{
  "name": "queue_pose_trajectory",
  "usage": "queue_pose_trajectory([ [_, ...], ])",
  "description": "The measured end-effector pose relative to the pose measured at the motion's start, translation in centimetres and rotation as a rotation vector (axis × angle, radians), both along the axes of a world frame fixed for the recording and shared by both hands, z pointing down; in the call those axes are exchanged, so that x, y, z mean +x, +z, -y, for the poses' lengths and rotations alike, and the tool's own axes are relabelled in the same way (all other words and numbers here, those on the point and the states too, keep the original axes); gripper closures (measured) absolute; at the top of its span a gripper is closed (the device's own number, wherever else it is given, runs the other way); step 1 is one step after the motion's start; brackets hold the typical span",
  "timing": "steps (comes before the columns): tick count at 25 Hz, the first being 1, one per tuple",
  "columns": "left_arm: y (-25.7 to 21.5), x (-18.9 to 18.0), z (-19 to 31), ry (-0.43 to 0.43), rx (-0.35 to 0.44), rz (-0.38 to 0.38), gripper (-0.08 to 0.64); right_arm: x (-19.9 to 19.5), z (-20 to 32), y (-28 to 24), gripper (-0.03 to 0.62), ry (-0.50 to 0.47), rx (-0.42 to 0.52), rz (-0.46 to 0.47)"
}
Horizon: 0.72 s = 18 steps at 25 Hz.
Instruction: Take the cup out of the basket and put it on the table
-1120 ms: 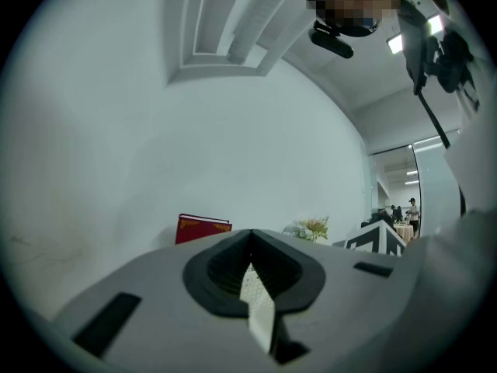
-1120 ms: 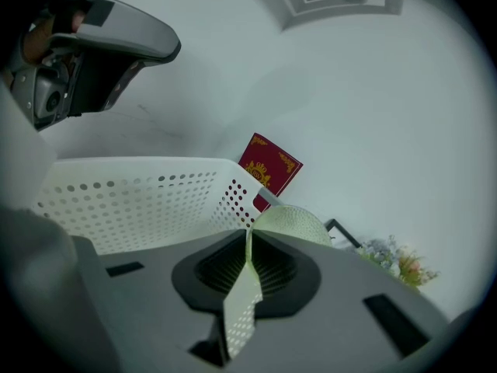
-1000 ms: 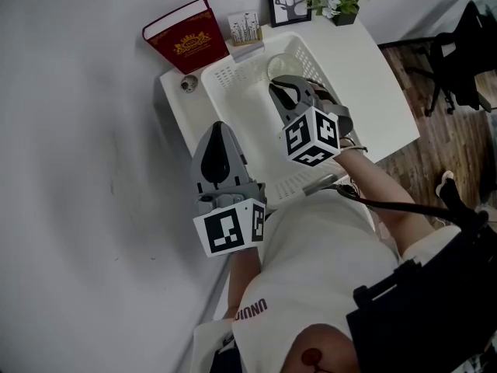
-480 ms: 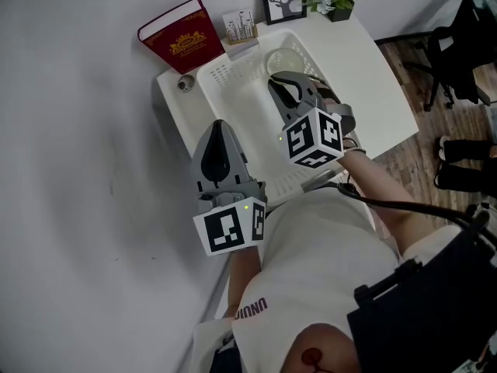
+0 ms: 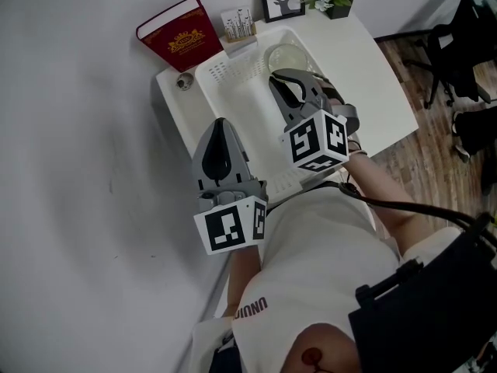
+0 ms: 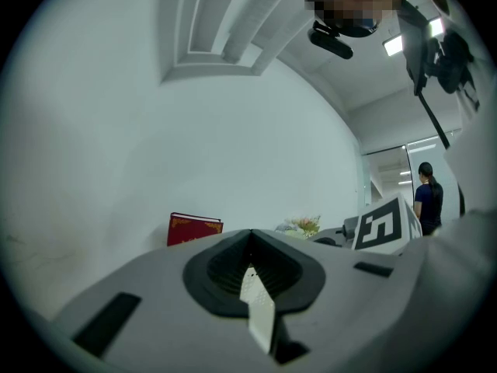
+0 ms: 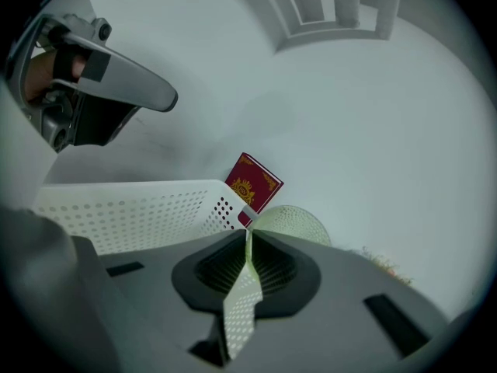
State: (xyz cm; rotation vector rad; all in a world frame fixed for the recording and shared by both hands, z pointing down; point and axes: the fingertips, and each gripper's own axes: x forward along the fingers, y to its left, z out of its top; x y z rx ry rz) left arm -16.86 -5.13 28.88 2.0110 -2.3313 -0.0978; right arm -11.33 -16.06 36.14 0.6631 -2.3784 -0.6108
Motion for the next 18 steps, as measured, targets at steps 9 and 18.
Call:
queue_pose_trajectory([
  [9, -0.1, 1.1, 0.2, 0.020, 0.003, 0.005, 0.549, 1.3, -0.2, -1.9, 0.554, 0.020, 0.035, 0.030],
  [18, -0.4, 2.0, 0.7, 0.040, 0.002, 0.014, 0.549, 2.8, 0.3, -3.3, 0.554, 0.052, 0.067, 0.050],
])
